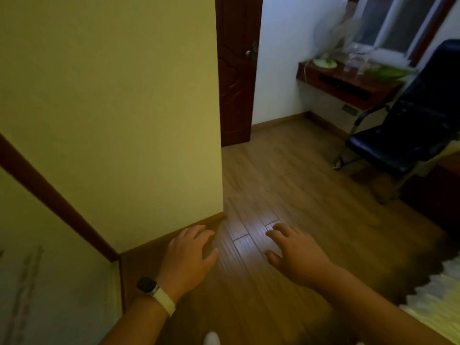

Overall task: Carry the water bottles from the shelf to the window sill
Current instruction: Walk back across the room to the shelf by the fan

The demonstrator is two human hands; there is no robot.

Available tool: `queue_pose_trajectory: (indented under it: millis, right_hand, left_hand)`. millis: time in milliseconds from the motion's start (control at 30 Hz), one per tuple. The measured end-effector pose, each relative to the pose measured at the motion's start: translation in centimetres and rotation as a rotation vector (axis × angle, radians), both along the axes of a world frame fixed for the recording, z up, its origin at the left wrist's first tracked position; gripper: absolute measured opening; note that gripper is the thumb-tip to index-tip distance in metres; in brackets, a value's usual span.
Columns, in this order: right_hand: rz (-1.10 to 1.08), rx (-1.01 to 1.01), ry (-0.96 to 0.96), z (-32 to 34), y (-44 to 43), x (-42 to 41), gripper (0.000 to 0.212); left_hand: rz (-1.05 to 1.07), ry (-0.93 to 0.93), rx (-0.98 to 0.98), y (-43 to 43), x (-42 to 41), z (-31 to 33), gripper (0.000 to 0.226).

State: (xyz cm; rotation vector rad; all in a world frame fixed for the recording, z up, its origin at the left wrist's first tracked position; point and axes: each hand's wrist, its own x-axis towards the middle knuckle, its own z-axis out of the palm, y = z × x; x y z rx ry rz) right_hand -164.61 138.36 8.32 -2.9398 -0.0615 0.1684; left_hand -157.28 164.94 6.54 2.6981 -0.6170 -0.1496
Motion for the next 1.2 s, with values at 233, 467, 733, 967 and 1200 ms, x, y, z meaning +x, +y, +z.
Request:
queue_pose_trajectory:
  millis: [233, 467, 733, 967, 1200]
  right_hand:
    - [-0.143, -0.061, -0.125, 2.5, -0.4, 7.8, 0.059]
    - [-0.256, 0.003, -0.108, 2.1, -4.5, 13.2, 0.057]
    - [-0.323, 0.045, -0.135, -0.6, -14.4, 21.8, 0.042]
    - [-0.296, 0.078, -0.085, -0.3, -26.2, 29.2, 0.046]
    - [-0.351, 0.059, -0.093, 0.8, -34.8, 34.2, 0.044]
  left_hand:
    - [-0.156, -0.087, -0.057, -2.2, 12.5, 2.2, 0.046]
    - [-0.274, -0.132, -0.061, -7.8, 19.9, 2.1, 0.038]
    - [-0.320, -0.191, -0.040, -18.0, 28.7, 1.3, 0.028]
    - [-0.327, -0.207, -0.015, -29.7, 36.9, 3.4, 0.036]
    - [-0.417, -0.234, -0.024, -40.0, 42.5, 4.8, 0.031]
